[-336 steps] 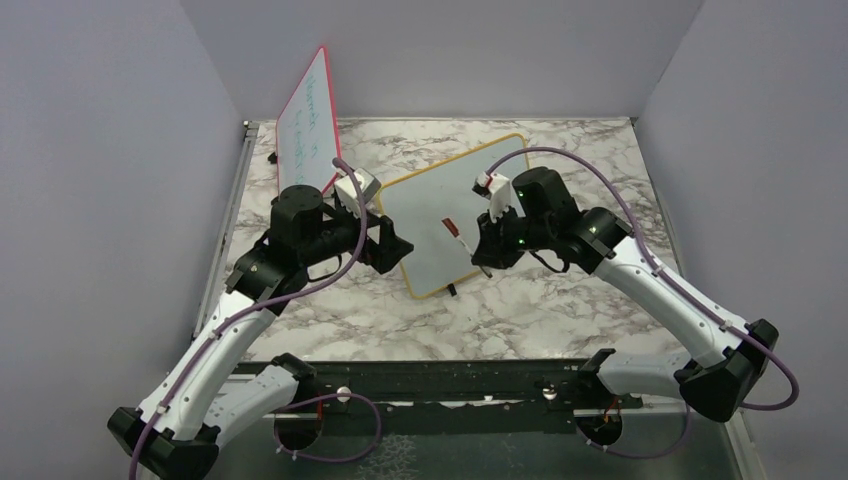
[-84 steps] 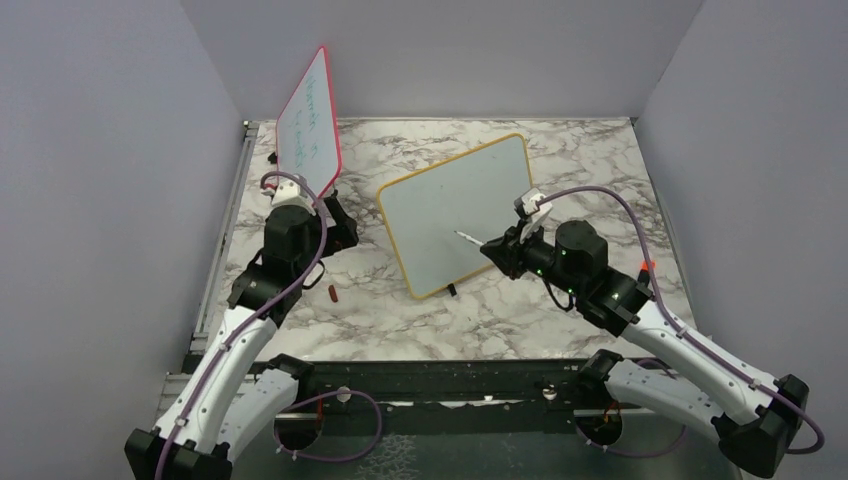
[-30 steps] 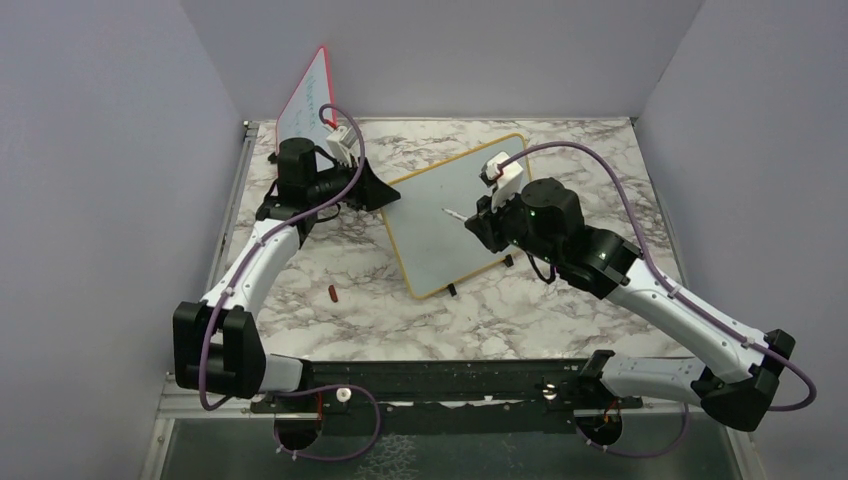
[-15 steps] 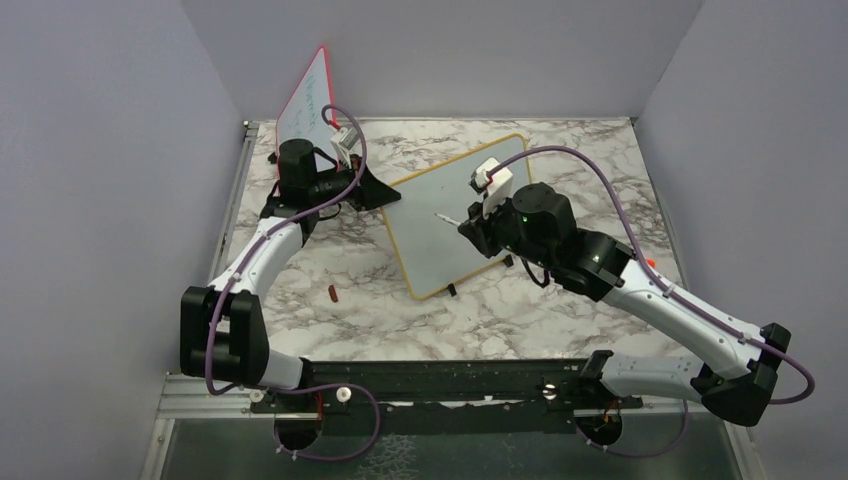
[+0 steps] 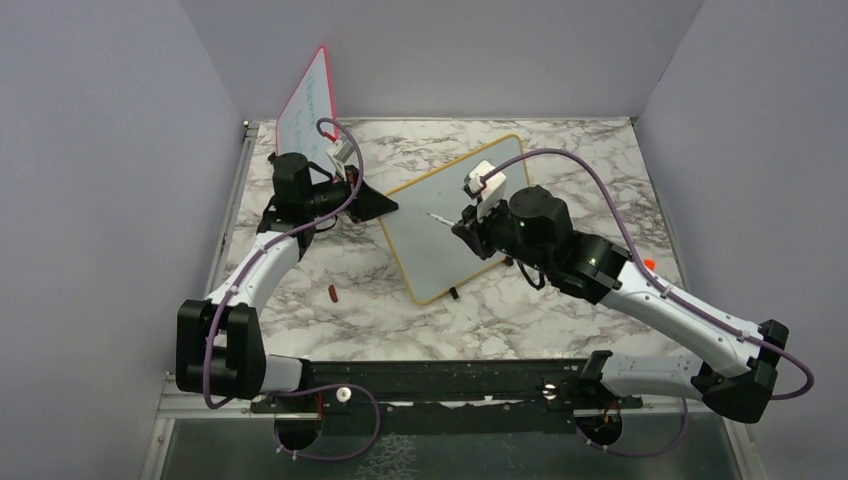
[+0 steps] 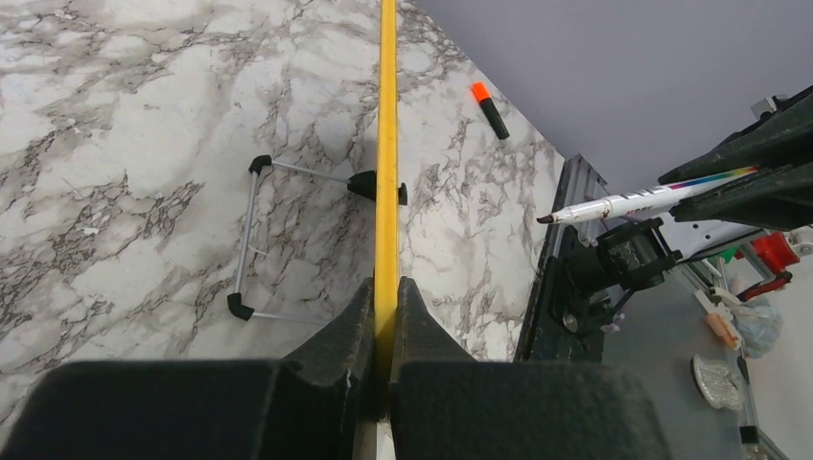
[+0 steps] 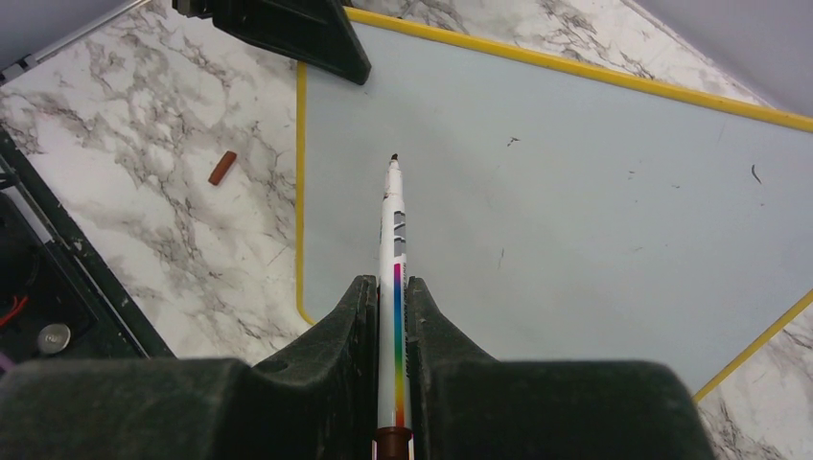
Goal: Write a sentence on the whiteboard
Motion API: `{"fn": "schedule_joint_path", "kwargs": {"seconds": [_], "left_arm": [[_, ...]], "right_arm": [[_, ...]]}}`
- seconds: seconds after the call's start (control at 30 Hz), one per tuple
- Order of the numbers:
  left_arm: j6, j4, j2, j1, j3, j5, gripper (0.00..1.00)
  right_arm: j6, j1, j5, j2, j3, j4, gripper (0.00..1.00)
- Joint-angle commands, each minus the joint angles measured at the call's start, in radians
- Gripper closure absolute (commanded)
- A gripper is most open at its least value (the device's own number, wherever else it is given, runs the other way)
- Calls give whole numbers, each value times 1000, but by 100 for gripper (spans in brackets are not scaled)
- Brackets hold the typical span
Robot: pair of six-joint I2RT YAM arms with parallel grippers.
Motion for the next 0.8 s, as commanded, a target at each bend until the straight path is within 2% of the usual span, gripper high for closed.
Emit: {"fn": "schedule_joint_path", "kwargs": {"seconds": [0.0, 0.33, 0.77], "left_arm": [[-9, 6, -51, -1, -44, 6, 100], [3, -25, -72, -2, -62, -45, 100], [11, -36, -52, -1, -63, -83, 100]], "right_arm": [[-21, 37, 67, 5, -4, 41, 99], [-29, 172, 300, 78, 26, 17, 99], [10, 231, 340, 84, -18, 92, 99]]}}
